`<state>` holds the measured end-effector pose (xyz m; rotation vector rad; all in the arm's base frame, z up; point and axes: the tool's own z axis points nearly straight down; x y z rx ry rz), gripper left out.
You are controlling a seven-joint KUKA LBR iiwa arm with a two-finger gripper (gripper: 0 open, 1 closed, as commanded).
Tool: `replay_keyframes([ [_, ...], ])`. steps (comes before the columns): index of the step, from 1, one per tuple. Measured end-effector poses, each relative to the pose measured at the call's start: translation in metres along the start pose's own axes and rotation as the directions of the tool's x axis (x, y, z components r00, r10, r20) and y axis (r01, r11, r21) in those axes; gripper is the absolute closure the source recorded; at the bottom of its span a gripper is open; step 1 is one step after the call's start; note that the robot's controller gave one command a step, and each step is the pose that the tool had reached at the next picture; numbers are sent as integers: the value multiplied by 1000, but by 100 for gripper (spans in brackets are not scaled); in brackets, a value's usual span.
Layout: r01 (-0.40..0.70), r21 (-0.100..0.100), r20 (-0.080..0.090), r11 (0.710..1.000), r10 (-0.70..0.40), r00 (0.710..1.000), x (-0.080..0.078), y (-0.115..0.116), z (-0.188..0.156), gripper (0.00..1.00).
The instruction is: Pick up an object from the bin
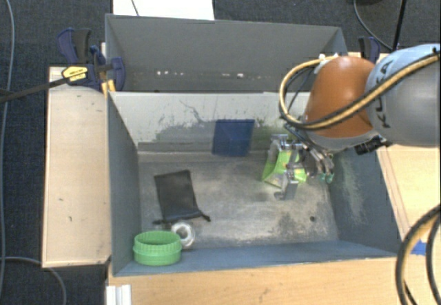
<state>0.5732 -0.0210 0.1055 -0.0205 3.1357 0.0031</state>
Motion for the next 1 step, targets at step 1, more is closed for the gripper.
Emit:
replay_keyframes([
  [1, 122, 2, 7, 992, -122, 992, -3, -22, 20, 0],
])
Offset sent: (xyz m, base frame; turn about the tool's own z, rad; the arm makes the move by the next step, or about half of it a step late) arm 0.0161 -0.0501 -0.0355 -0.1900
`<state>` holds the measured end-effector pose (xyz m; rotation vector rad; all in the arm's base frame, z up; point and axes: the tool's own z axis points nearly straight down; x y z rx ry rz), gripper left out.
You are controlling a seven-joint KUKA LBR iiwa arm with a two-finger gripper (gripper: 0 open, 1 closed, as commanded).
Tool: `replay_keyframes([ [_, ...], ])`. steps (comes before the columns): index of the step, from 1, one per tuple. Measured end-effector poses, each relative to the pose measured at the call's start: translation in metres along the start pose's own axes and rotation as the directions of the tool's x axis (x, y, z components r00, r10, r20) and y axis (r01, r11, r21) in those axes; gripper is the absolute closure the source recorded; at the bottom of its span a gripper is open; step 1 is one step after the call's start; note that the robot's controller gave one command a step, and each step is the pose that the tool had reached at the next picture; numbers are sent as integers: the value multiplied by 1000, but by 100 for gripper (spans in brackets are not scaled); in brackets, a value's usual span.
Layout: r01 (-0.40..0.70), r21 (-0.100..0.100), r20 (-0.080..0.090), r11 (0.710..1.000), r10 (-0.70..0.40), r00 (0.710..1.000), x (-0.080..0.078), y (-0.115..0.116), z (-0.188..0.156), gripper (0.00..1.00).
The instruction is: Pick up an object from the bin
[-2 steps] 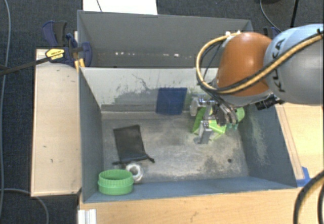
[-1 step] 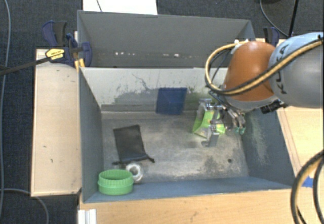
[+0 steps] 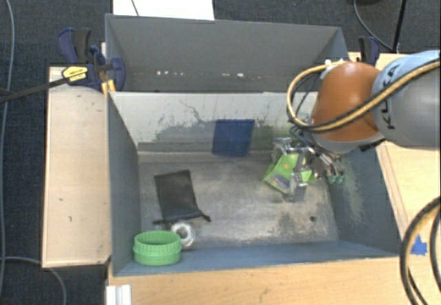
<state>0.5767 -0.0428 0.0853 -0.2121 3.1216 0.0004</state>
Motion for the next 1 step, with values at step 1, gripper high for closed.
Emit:
replay_keyframes([
  [1, 63, -9, 3, 998, -63, 998, -10, -20, 9, 0],
])
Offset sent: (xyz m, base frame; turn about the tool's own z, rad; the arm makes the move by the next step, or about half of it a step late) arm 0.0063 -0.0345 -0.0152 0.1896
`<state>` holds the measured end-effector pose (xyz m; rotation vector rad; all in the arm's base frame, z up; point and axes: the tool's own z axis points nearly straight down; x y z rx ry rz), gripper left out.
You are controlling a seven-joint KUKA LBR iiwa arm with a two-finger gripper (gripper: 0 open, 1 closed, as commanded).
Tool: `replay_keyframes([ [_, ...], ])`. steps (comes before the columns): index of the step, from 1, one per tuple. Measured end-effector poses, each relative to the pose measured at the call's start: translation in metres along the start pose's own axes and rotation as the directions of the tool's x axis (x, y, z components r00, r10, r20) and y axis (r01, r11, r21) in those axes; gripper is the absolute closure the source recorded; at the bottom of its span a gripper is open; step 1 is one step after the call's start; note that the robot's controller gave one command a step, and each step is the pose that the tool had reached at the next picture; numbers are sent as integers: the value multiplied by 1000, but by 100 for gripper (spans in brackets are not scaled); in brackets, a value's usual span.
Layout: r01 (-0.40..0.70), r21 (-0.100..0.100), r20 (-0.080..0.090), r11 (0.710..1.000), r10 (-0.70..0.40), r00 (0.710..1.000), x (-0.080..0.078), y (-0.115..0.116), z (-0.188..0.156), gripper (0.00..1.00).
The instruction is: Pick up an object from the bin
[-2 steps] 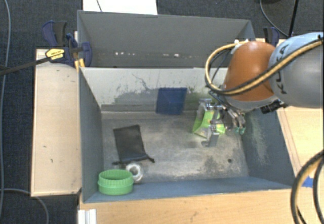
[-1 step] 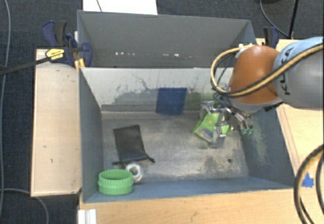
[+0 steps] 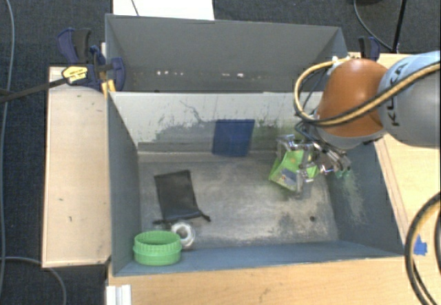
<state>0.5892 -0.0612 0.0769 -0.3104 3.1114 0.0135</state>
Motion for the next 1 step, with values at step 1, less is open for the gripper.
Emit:
replay_keyframes([
  [1, -137, -11, 6, 991, 137, 991, -1, -1, 1, 0],
])
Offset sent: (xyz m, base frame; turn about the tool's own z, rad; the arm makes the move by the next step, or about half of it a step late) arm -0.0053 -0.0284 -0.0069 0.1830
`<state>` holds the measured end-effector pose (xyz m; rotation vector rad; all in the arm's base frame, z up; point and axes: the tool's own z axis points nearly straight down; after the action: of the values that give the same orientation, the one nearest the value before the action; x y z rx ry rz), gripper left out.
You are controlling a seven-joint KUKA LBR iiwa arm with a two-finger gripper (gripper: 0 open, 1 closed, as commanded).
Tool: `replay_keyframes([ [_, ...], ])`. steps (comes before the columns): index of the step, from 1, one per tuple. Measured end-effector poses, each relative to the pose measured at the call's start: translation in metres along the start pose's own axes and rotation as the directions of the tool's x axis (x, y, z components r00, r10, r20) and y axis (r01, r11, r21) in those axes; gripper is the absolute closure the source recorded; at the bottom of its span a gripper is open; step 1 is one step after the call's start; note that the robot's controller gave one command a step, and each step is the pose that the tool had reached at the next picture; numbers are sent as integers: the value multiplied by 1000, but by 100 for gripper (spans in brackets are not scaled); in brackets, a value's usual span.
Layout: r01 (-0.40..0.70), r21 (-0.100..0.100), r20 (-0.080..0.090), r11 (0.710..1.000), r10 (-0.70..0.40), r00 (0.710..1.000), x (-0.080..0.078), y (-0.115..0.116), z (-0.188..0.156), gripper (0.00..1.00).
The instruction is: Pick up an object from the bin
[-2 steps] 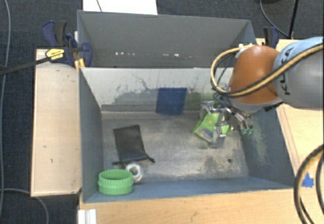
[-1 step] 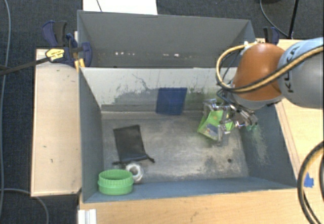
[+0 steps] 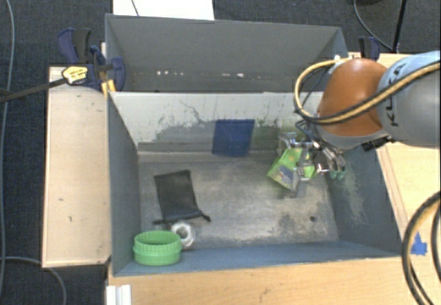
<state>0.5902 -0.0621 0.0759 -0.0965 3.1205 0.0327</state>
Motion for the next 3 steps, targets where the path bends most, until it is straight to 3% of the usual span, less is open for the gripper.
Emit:
replay_keyframes([
  [1, -91, 11, -1, 996, 91, 996, 5, 5, -6, 100],
  [2, -91, 12, -1, 996, 91, 996, 5, 5, -6, 100],
  [3, -83, 13, -10, 996, 83, 997, 14, 0, -54, 100],
])
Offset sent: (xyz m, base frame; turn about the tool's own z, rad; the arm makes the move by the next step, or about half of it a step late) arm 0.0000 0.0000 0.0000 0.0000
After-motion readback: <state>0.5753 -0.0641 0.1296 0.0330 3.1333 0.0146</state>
